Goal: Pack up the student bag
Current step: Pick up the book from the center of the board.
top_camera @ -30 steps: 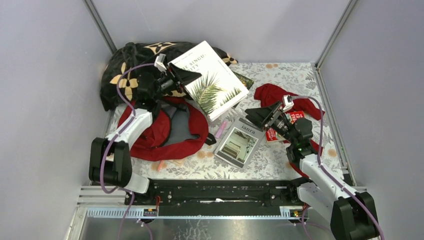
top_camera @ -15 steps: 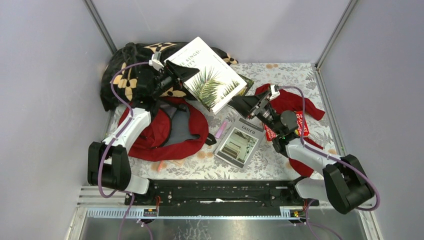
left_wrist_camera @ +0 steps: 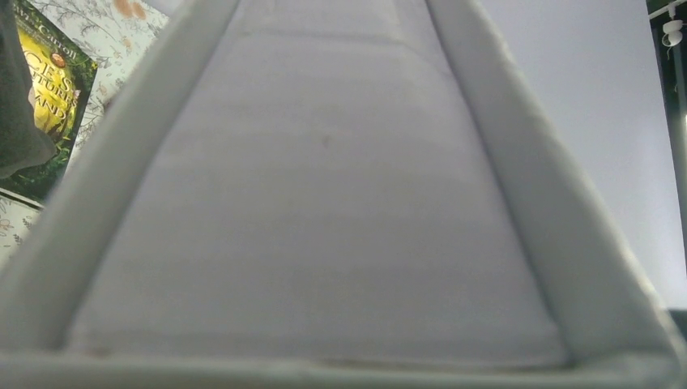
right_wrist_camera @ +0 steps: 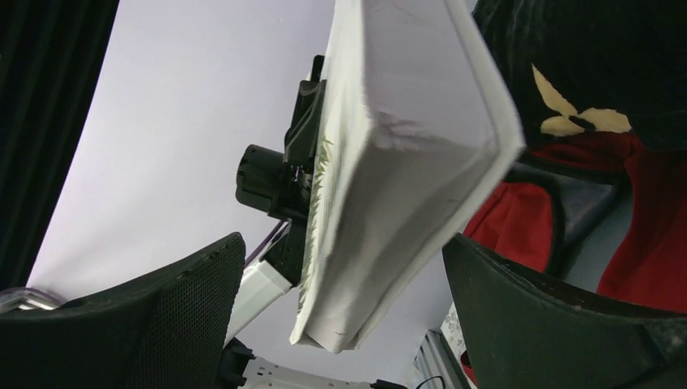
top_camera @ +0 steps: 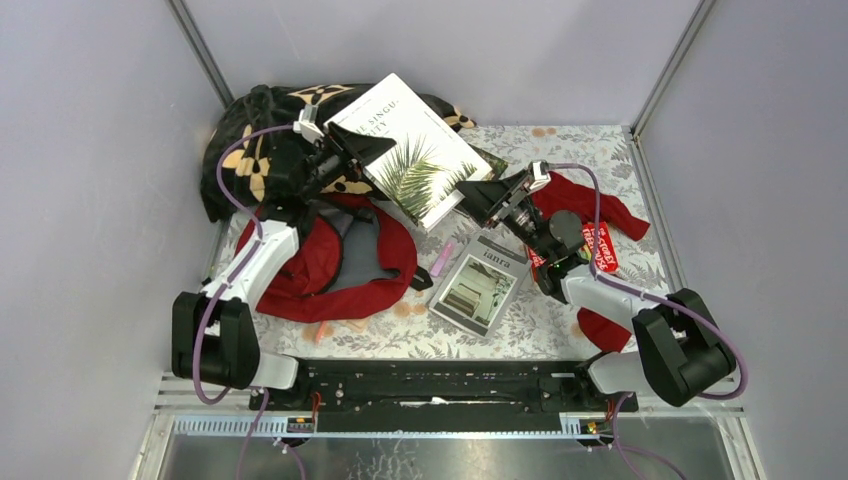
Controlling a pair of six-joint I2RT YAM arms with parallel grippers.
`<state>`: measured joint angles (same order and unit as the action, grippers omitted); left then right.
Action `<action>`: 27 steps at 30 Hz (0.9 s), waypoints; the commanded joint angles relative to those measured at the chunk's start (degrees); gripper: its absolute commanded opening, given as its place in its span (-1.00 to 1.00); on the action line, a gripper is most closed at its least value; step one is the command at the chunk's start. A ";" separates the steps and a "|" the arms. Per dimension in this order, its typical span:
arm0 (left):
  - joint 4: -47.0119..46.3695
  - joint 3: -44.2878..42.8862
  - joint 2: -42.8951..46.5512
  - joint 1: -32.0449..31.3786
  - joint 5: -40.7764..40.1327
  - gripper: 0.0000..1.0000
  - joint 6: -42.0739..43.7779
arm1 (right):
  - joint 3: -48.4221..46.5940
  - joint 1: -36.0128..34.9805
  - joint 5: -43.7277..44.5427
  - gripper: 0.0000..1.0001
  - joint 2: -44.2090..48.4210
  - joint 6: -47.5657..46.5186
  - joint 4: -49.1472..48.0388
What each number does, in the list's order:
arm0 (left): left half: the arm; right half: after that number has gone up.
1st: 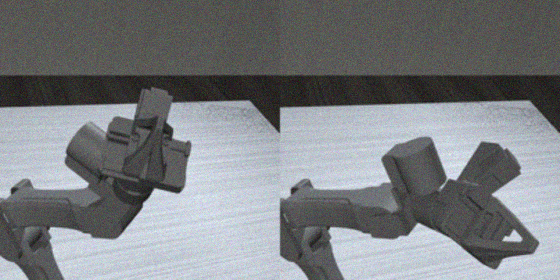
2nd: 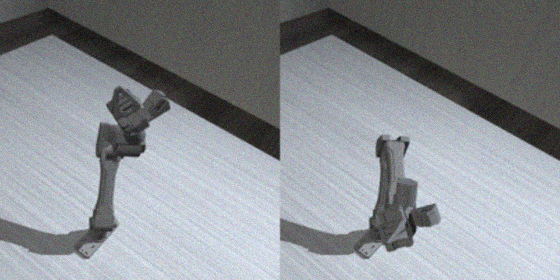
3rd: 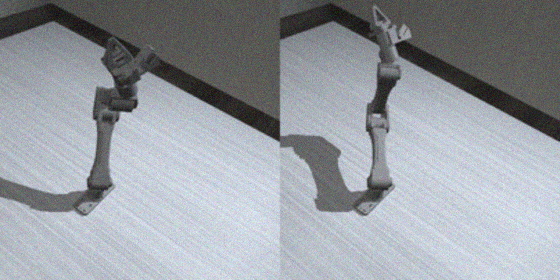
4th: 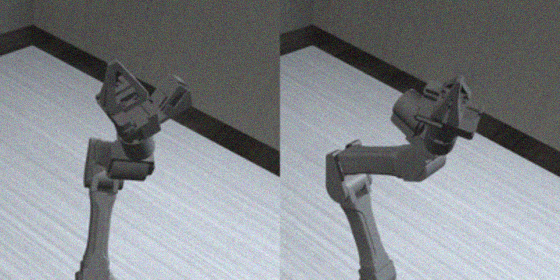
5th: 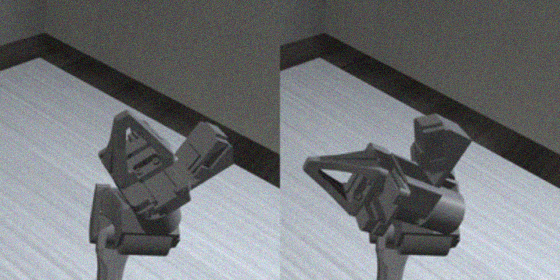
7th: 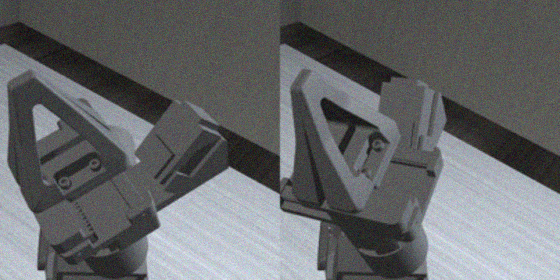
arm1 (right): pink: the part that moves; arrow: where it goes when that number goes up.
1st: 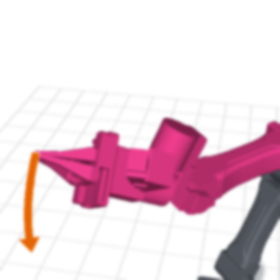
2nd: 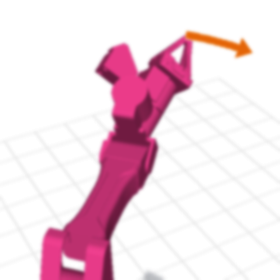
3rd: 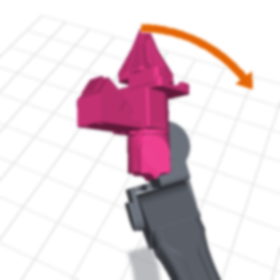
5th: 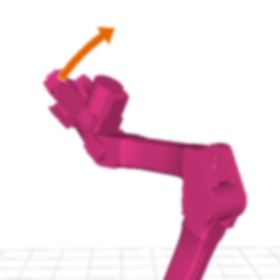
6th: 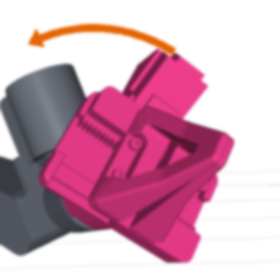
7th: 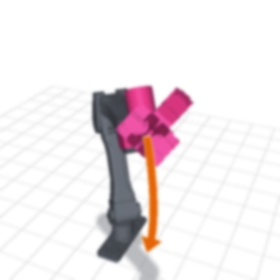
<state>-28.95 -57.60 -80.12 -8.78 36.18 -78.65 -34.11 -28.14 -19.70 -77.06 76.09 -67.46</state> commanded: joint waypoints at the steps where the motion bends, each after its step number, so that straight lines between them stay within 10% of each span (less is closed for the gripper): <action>1: -2.89 -0.38 2.03 0.55 -0.21 -0.60 1.34 | -0.18 -0.88 3.01 0.99 -0.14 -0.64 -3.91; 10: 1.15 1.04 2.80 -3.98 -3.24 -0.57 6.17 | -12.00 -3.85 2.89 0.97 -12.35 4.22 -12.63; 18: 8.21 2.18 4.55 -4.67 -3.20 -0.50 11.34 | -16.31 -3.87 1.90 0.15 -20.37 14.26 -22.76; 24: 36.03 -5.56 8.24 -1.65 -10.70 0.65 27.32 | -9.09 0.14 0.01 -0.59 -16.39 17.32 -23.98; 27: 49.99 -9.87 10.43 0.33 -20.35 0.71 35.20 | -2.22 5.52 -4.46 -0.60 -9.66 15.83 -17.39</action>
<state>-2.70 -61.58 -73.17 -11.03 26.65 -58.67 -41.60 -28.73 -20.73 -96.07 91.26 -82.78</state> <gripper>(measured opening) 0.844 0.430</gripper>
